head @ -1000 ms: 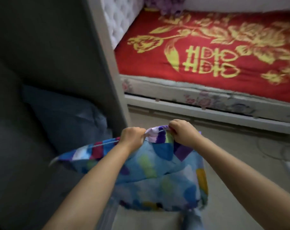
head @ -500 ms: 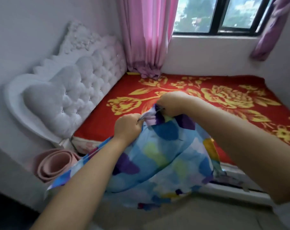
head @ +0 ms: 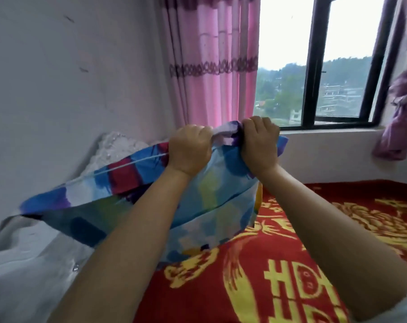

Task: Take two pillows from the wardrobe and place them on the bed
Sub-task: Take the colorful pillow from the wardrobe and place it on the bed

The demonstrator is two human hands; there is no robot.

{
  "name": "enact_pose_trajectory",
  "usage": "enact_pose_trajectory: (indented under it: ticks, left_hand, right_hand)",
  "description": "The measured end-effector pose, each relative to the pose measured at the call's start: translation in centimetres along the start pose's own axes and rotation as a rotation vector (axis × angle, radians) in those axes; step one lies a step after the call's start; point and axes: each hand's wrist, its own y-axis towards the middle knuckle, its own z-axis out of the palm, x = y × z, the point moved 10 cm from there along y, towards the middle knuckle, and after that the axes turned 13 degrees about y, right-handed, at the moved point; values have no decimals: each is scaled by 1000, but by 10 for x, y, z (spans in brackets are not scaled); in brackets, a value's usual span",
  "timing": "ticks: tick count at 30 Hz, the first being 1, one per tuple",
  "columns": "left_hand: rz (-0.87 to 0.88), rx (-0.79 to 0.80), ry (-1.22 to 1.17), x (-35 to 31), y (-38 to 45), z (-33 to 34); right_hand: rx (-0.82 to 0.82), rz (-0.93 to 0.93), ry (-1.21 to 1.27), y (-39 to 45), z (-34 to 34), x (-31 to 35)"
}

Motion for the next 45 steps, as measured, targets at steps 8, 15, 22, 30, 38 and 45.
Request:
enact_pose_trajectory:
  ticks: [8, 15, 22, 30, 38, 45]
  left_hand:
    - [329, 1292, -299, -49, -224, 234]
    - [146, 1612, -309, -37, -362, 314]
    - [42, 1866, -250, -24, -497, 378]
    - [-239, 2117, -234, 19, -673, 437]
    - [-788, 2210, -300, 8, -813, 460]
    - [-820, 1806, -171, 12, -794, 467]
  right_hand:
    - [1023, 99, 10, -211, 215, -73]
    - [1655, 418, -29, -390, 306, -118]
    - [1736, 741, 43, -476, 377, -104]
    - [1547, 1379, -104, -599, 440, -91]
    - [997, 1728, -332, -684, 445, -108]
    - [901, 1450, -400, -670, 457, -110]
